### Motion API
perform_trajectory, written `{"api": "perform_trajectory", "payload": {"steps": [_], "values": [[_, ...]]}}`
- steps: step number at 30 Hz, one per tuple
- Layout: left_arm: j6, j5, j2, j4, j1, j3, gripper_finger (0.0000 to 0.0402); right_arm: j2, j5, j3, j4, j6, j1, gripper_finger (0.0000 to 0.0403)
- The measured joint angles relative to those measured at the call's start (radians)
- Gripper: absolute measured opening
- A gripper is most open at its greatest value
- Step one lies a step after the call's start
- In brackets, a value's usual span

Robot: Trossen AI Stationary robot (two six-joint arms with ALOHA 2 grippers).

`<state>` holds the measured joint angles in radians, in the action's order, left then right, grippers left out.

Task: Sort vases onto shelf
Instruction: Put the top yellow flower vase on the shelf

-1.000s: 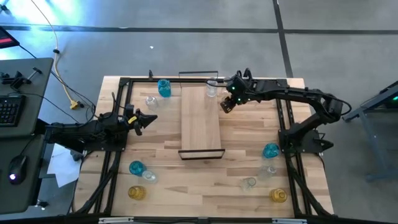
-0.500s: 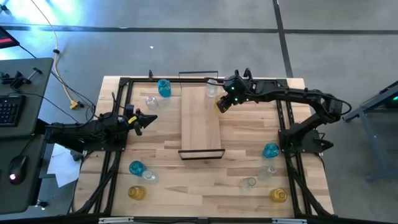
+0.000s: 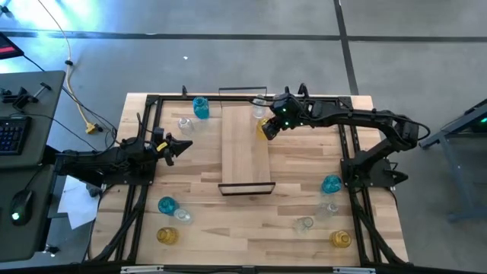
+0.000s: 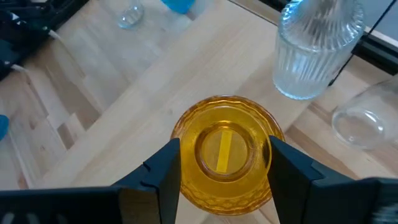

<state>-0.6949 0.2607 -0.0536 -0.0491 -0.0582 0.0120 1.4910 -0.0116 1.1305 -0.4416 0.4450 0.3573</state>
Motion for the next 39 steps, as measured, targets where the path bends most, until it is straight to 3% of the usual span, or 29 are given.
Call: {"api": "perform_trajectory", "payload": {"steps": [17, 27, 39], "values": [[0.024, 0.0, 0.0, 0.0, 0.0, 0.0, 0.0001, 0.001, 0.029, 0.0, 0.006, -0.02, -0.005, 0.0163], [0.019, 0.0, 0.0, 0.0, 0.0, 0.0, 0.0001, 0.087, 0.069, 0.007, 0.056, -0.035, -0.002, 0.0163], [0.019, 0.0, 0.0, 0.0, 0.0, 0.0, 0.0001, 0.211, 0.026, 0.218, -0.121, -0.155, 0.024, 0.0163]]}}
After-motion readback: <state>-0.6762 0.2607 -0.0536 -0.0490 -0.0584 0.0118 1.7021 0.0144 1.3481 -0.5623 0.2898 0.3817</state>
